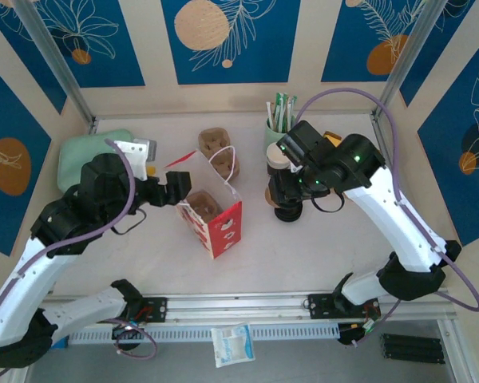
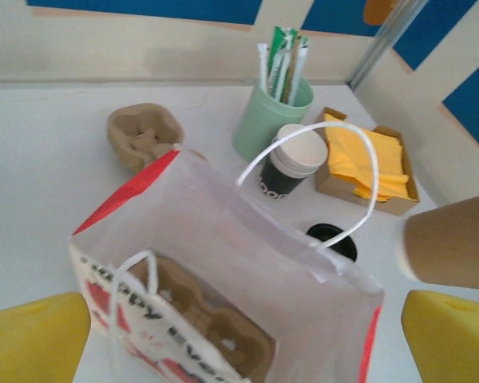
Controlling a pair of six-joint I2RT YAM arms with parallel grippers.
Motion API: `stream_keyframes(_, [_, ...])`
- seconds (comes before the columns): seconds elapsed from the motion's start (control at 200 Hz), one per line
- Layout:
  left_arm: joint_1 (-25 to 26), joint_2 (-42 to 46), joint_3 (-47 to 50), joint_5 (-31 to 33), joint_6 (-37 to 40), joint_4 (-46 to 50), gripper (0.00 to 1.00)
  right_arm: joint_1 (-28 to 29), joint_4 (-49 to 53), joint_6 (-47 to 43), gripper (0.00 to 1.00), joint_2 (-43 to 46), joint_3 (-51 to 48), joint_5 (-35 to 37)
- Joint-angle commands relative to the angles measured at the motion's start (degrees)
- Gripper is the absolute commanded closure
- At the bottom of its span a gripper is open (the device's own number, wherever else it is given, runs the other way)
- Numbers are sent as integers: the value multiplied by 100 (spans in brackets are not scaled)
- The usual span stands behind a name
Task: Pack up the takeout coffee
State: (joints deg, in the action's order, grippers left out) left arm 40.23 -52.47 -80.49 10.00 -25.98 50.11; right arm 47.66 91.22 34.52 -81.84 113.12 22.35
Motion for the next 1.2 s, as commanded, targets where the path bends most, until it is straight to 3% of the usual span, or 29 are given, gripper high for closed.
stream_keyframes(0.0, [-133,151,201,326,59,256,1,337,404,309,38,64,531,122])
stream_keyframes(0.175, [-451,281,421,290,80,272,1,818,490,361,38,-239,1426,125])
stream_keyframes(0.395, [-1065,311,715,-284,97,125,4,1220,603,173,38,-1178,2834,-17])
stream_keyframes(0.59, [-1254,451,984,-497,88,34,26,1376,722,9,38,-2177,3884,-190])
stream_keyframes(0.905, [-1267,647,1129,-741,76,12,78,1421,505,-14,38,-2898,4026,-208])
stream_keyframes(1.195, [-1263,764,1185,-1064,0,-80,99,1416,605,-5,38,-3462,4112,-108])
